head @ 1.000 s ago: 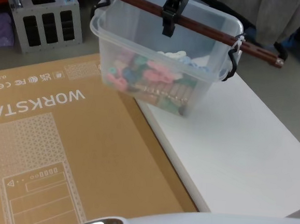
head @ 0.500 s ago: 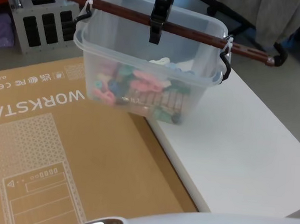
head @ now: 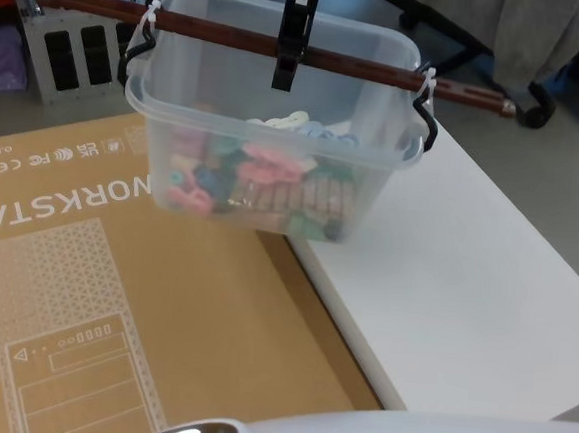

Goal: Use one hand to grasp the basket and place it at the designated location.

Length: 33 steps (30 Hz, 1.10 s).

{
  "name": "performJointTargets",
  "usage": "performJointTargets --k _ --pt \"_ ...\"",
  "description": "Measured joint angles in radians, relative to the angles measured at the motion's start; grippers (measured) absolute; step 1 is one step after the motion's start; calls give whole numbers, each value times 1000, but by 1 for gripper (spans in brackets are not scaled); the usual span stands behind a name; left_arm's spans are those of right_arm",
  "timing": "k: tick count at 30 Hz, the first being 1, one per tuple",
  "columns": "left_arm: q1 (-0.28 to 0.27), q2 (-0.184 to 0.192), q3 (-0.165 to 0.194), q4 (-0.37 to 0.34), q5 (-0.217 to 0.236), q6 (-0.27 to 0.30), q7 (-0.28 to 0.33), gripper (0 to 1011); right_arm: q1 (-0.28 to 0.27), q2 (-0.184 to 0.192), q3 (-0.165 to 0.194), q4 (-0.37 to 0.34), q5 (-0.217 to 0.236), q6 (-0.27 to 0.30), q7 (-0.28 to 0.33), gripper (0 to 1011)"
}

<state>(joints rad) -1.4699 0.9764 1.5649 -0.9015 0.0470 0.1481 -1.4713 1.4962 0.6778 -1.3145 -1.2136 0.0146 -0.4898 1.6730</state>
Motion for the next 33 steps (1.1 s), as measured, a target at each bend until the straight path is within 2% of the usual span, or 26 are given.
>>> performJointTargets --k 11,23,33 --pt "0 0 0 0 0 0 0 0 9 -20 -26 -51 16 -61 -1 0" --pt "0 0 0 0 0 0 0 0 15 -34 -61 -97 17 -81 -9 0" --pt "0 0 0 0 0 0 0 0 13 -56 -100 -151 -2 -96 -25 0"
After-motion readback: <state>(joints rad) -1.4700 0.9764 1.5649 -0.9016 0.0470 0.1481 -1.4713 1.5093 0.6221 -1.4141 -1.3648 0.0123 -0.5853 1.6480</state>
